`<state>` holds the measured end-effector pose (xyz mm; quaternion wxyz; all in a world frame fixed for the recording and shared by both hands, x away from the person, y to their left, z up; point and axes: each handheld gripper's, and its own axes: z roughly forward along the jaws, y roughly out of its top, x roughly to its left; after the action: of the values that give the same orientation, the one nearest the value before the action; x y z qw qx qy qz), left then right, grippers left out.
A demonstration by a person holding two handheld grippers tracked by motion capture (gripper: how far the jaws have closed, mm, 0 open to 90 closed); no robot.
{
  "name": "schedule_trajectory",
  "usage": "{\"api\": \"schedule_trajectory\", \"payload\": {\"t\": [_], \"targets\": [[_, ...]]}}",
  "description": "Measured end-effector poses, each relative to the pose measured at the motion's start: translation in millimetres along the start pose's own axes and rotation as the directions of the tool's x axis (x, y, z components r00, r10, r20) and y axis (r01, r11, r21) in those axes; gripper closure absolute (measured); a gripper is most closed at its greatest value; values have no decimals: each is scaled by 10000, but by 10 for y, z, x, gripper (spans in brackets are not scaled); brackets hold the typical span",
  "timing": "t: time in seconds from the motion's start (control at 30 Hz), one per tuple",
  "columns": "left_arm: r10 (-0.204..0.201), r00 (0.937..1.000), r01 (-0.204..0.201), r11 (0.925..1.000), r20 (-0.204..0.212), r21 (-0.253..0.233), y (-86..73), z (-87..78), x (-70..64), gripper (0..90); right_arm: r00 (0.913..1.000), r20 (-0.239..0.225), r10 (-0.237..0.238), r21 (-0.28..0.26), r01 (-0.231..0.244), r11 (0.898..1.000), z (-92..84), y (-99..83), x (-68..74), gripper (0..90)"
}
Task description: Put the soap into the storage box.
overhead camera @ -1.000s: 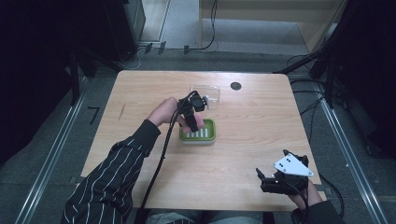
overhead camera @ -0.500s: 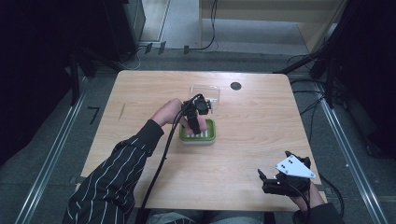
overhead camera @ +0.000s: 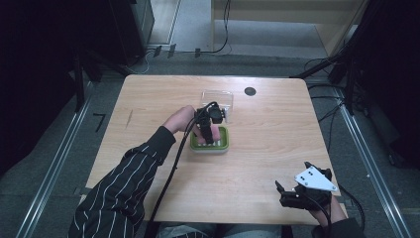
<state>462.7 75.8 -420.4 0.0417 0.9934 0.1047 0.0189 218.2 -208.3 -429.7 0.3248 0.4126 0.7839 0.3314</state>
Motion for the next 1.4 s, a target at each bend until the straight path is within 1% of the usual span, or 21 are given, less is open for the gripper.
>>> {"api": "schedule_trajectory", "payload": {"t": [0.13, 0.23, 0.6, 0.67, 0.7, 0.87, 0.9, 0.93, 1.07, 1.4], "targets": [[128, 9999, -128, 9999, 62, -34, 13, 28, 1, 386, 10000, 7, -10, 29, 10, 10000, -8, -7, -3, 0], [358, 9994, -358, 9994, 11, -38, 34, 34, -12, 387, 10000, 7, 13, 23, -13, 10000, -12, -11, -4, 0], [546, 9985, -546, 9985, 10, 59, 55, 76, -12, 386, 10000, 63, 39, 68, -40, 10000, -26, -24, -8, 0], [505, 9987, -505, 9987, 62, -12, 60, 85, -17, 386, 10000, 67, 44, 76, -44, 10000, -26, -24, -8, 0], [539, 9985, -540, 9985, 81, 59, 64, 83, -17, 386, 10000, 63, 43, 73, -44, 10000, -27, -24, -7, 0], [540, 9985, -540, 9985, 30, -4, 71, 95, -20, 386, 10000, 62, 22, 71, -22, 10000, -28, -24, -8, 0], [488, 9988, -489, 9988, 76, 51, 72, 96, -21, 386, 10000, 69, 31, 70, -31, 10000, -27, -25, -8, 0], [435, 9990, -435, 9991, 51, 2, 71, 108, -22, 386, 10000, 67, 29, 73, -29, 10000, -27, -25, -8, 0], [516, 9987, -516, 9986, -2, 120, 75, 112, -23, 385, 10000, 64, 36, 68, -37, 10000, -28, -25, -8, 0], [420, 9991, -420, 9991, 4, 82, 80, 124, -22, 385, 10000, 76, 21, 79, -22, 10000, -27, -25, -7, 0]]}}
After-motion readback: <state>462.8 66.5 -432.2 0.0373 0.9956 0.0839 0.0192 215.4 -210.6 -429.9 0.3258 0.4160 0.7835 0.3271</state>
